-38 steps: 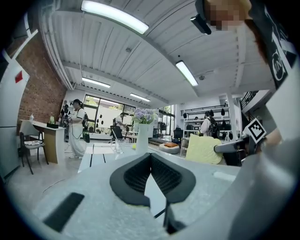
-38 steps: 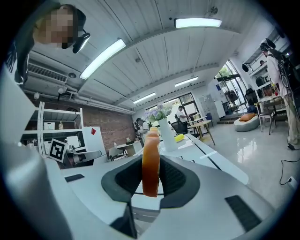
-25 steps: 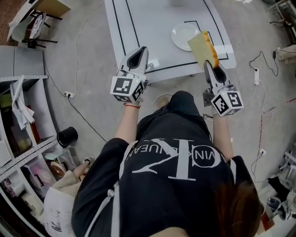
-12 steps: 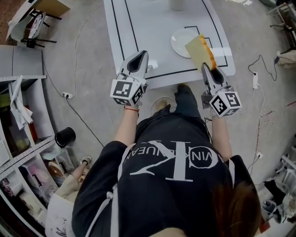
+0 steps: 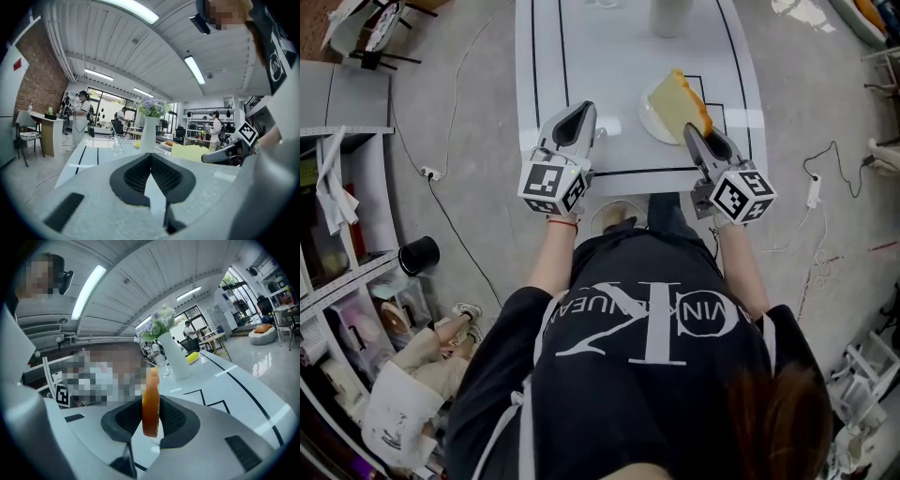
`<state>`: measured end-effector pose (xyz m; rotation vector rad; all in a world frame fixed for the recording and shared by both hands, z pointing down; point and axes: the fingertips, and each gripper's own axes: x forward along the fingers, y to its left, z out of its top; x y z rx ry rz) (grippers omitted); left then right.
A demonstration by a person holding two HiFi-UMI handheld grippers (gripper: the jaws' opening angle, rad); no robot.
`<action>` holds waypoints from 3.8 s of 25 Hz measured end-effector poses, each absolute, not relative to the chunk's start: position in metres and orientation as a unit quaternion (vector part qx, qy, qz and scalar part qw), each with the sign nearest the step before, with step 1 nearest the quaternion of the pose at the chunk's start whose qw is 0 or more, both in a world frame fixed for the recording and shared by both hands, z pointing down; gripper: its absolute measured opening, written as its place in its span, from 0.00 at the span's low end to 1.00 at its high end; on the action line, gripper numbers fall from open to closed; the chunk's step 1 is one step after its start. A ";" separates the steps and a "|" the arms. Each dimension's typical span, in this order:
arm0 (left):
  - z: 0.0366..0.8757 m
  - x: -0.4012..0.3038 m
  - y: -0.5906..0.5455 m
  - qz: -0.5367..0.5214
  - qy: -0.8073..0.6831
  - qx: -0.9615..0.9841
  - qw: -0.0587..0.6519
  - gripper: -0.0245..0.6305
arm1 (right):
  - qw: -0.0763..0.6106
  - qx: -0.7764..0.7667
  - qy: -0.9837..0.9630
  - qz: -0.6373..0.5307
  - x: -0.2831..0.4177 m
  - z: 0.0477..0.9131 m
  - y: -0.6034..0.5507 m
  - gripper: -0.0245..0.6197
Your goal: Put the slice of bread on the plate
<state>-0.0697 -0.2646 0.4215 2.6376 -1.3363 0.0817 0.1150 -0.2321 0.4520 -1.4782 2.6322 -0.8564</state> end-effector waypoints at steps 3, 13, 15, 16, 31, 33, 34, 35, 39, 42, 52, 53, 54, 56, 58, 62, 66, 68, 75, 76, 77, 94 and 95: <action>0.430 -0.054 -0.267 0.039 -0.449 0.887 0.098 0.05 | 0.000 -0.447 0.842 -0.301 0.116 0.459 -0.242 0.19; 0.440 -0.057 -0.282 0.047 -0.476 0.870 0.118 0.05 | 0.005 -0.385 0.843 -0.376 0.096 0.478 -0.259 0.19; 0.441 -0.060 -0.284 0.047 -0.484 0.866 0.121 0.05 | 0.005 -0.381 0.843 -0.380 0.098 0.479 -0.260 0.19; 0.442 -0.062 -0.285 0.046 -0.487 0.863 0.122 0.05 | 0.008 -0.379 0.843 -0.382 0.099 0.479 -0.260 0.19; 0.446 -0.055 -0.295 0.051 -0.481 0.866 0.126 0.05 | -0.090 -0.391 0.850 -0.342 0.103 0.504 -0.257 0.26; 0.446 -0.054 -0.296 0.051 -0.480 0.866 0.127 0.05 | -0.117 -0.399 0.848 -0.327 0.106 0.509 -0.256 0.28; 0.446 -0.055 -0.296 0.051 -0.480 0.866 0.128 0.05 | -0.129 -0.403 0.847 -0.322 0.106 0.510 -0.256 0.29; 0.446 -0.056 -0.296 0.051 -0.480 0.867 0.128 0.05 | -0.138 -0.406 0.845 -0.318 0.107 0.511 -0.256 0.30; 0.446 -0.056 -0.299 0.052 -0.477 0.868 0.128 0.05 | -0.159 -0.423 0.834 -0.316 0.112 0.515 -0.259 0.35; 0.447 -0.054 -0.300 0.053 -0.475 0.869 0.129 0.05 | -0.175 -0.438 0.824 -0.314 0.120 0.519 -0.260 0.39; 0.445 -0.054 -0.302 0.050 -0.469 0.872 0.128 0.05 | -0.207 -0.458 0.815 -0.286 0.124 0.520 -0.263 0.46; 0.445 -0.054 -0.302 0.050 -0.468 0.873 0.128 0.05 | -0.212 -0.457 0.816 -0.283 0.124 0.520 -0.263 0.48; 0.444 -0.054 -0.301 0.049 -0.468 0.873 0.127 0.05 | -0.215 -0.456 0.817 -0.280 0.124 0.521 -0.262 0.47; 0.445 -0.054 -0.301 0.050 -0.467 0.874 0.127 0.05 | -0.216 -0.456 0.817 -0.278 0.124 0.521 -0.263 0.48; 0.444 -0.053 -0.301 0.050 -0.466 0.874 0.126 0.05 | -0.212 -0.460 0.817 -0.277 0.126 0.520 -0.264 0.48; 0.443 -0.053 -0.301 0.050 -0.465 0.875 0.124 0.05 | -0.195 -0.466 0.819 -0.272 0.131 0.513 -0.268 0.48; 0.440 -0.054 -0.300 0.048 -0.464 0.876 0.121 0.05 | -0.177 -0.470 0.826 -0.254 0.135 0.499 -0.270 0.42; 0.437 -0.055 -0.299 0.048 -0.464 0.876 0.119 0.05 | -0.168 -0.473 0.830 -0.243 0.136 0.490 -0.271 0.37; 0.428 -0.061 -0.300 0.042 -0.471 0.875 0.109 0.05 | -0.145 -0.475 0.844 -0.201 0.139 0.465 -0.275 0.15; 0.426 -0.061 -0.301 0.041 -0.472 0.874 0.106 0.05 | -0.139 -0.476 0.846 -0.197 0.140 0.461 -0.275 0.13; 0.423 -0.062 -0.302 0.038 -0.473 0.874 0.103 0.05 | -0.134 -0.478 0.847 -0.192 0.141 0.457 -0.276 0.09; 0.376 -0.076 -0.308 -0.001 -0.499 0.865 0.054 0.05 | -0.060 -0.489 0.866 -0.085 0.149 0.383 -0.295 0.04; 0.373 -0.077 -0.308 -0.003 -0.501 0.864 0.050 0.05 | -0.055 -0.490 0.867 -0.081 0.149 0.379 -0.296 0.04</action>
